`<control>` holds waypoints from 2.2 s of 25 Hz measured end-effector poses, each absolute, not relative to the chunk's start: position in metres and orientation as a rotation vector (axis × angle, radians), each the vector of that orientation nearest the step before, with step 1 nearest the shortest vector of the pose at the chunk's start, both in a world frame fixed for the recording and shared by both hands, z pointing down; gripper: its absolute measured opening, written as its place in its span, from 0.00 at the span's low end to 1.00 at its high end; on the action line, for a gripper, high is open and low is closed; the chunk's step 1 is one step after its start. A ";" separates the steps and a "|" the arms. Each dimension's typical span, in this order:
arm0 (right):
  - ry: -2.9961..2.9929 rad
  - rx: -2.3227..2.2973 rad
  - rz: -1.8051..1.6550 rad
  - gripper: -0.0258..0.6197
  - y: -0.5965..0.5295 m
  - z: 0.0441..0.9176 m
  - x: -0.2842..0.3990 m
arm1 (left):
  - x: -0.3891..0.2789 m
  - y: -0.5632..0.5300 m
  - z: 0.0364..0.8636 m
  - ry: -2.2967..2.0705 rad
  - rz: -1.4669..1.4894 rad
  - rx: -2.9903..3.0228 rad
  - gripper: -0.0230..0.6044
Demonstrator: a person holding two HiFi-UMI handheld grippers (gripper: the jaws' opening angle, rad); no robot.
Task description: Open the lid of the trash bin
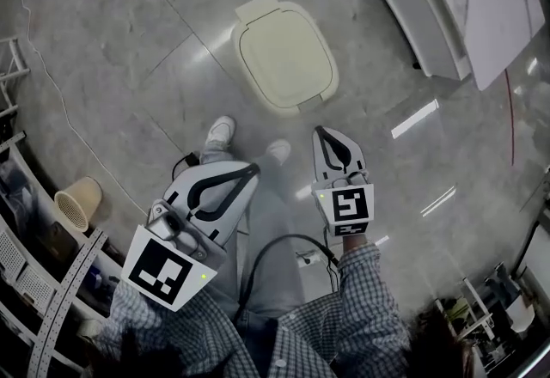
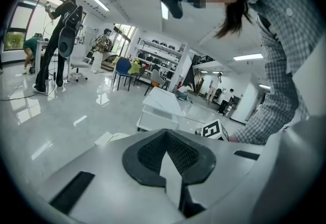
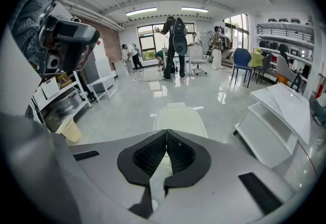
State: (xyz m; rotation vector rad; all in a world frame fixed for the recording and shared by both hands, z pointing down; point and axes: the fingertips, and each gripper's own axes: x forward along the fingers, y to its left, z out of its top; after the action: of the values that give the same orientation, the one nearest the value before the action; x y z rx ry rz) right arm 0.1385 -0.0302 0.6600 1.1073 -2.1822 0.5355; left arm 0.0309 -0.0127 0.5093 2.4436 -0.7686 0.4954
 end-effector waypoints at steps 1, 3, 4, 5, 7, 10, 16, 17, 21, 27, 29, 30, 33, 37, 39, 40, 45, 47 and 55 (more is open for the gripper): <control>-2.175 1.101 0.538 0.07 -0.031 0.668 0.139 | 0.032 -0.015 0.515 -0.767 0.497 2.452 0.04; -2.158 1.097 0.547 0.07 -0.032 0.684 0.140 | 0.031 -0.018 0.527 -0.769 0.503 2.454 0.04; -2.149 1.096 0.554 0.07 -0.032 0.692 0.141 | 0.030 -0.018 0.532 -0.773 0.506 2.450 0.04; -2.140 1.094 0.562 0.07 -0.032 0.699 0.141 | 0.029 -0.018 0.537 -0.778 0.506 2.442 0.04; -2.126 1.089 0.576 0.07 -0.033 0.713 0.141 | 0.030 -0.019 0.547 -0.783 0.499 2.422 0.04; -2.110 1.074 0.591 0.07 -0.034 0.733 0.140 | 0.031 -0.019 0.558 -0.770 0.517 2.425 0.04; -2.068 1.049 0.609 0.07 -0.036 0.772 0.140 | 0.032 -0.022 0.574 -0.771 0.531 2.419 0.04; -2.056 1.047 0.616 0.07 -0.036 0.778 0.140 | 0.031 -0.021 0.576 -0.769 0.534 2.412 0.04; -2.010 1.036 0.649 0.07 -0.034 0.799 0.142 | 0.029 -0.017 0.580 -0.759 0.550 2.396 0.04; -1.961 1.011 0.668 0.07 -0.026 0.821 0.147 | 0.028 -0.018 0.585 -0.769 0.547 2.380 0.04; -1.961 1.025 0.680 0.07 -0.025 0.823 0.148 | 0.028 -0.018 0.585 -0.764 0.549 2.386 0.04; -1.960 1.030 0.684 0.07 -0.025 0.823 0.148 | 0.027 -0.018 0.586 -0.763 0.552 2.387 0.04; -1.957 1.032 0.696 0.07 -0.025 0.825 0.148 | 0.026 -0.018 0.585 -0.768 0.553 2.388 0.04; -1.955 1.029 0.701 0.07 -0.024 0.825 0.149 | 0.028 -0.018 0.583 -0.767 0.550 2.398 0.04; -1.956 1.026 0.703 0.07 -0.024 0.825 0.148 | 0.029 -0.018 0.581 -0.763 0.549 2.404 0.04; -1.956 1.023 0.702 0.07 -0.025 0.826 0.148 | 0.029 -0.018 0.581 -0.762 0.549 2.406 0.04; -1.958 1.023 0.697 0.07 -0.024 0.826 0.149 | 0.030 -0.014 0.580 -0.760 0.547 2.403 0.04; -1.955 1.026 0.695 0.07 -0.023 0.825 0.148 | 0.030 -0.011 0.578 -0.757 0.548 2.401 0.04; -1.957 1.032 0.700 0.07 -0.024 0.826 0.149 | 0.034 -0.012 0.576 -0.747 0.553 2.422 0.04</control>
State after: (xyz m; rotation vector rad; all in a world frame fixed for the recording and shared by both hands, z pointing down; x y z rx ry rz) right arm 0.1488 -0.0235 0.8260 1.0324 -1.9572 0.6997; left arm 0.0342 -0.0122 0.5760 2.4216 -0.7473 0.5532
